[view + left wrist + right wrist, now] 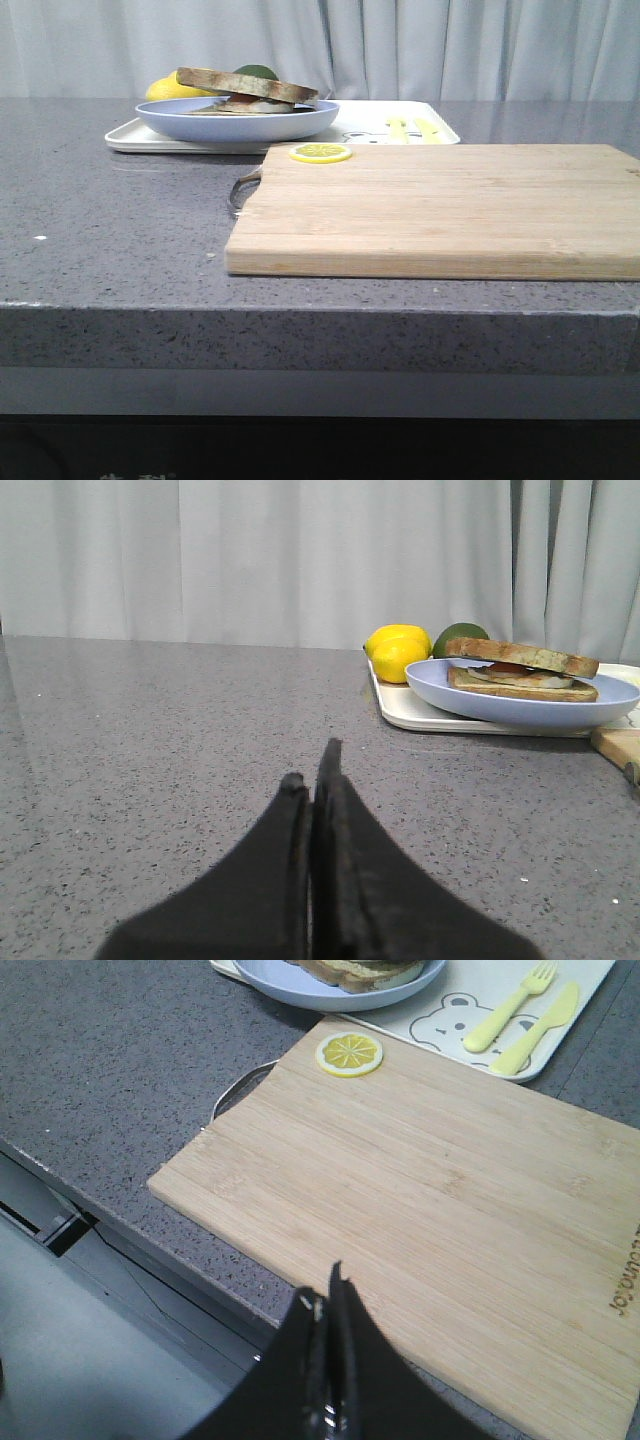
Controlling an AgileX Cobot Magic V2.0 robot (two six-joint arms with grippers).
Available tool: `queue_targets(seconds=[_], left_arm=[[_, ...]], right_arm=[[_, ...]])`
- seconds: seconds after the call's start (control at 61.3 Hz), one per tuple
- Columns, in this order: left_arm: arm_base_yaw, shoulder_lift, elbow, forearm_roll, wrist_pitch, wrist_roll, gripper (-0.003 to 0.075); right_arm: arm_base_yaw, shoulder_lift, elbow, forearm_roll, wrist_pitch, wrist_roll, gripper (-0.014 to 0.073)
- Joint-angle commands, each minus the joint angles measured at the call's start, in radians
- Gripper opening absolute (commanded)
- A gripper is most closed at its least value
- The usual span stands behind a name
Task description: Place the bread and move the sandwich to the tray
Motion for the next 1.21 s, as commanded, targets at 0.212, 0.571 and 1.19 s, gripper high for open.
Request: queue_targets(seconds=[0.212, 0.571, 1.19], left_arm=[[0.002, -0.022, 0.003, -0.008, -0.081, -0.012, -0.002], [0.002, -0.022, 0.003, -0.008, -0.081, -0.012, -0.002], [0.002, -0.02, 0.003, -0.008, -0.081, -0.012, -0.002]], right_arm=[[-0.227, -0.152, 0.174, -0.008, -0.336, -0.008, -0.0116], [-0.486, -0.486, 0.574, 0.063, -0.604, -0.008, -0.0116], [-0.512, -0.66, 0.834, 0.068, -0.828, -0.008, -0.0116]])
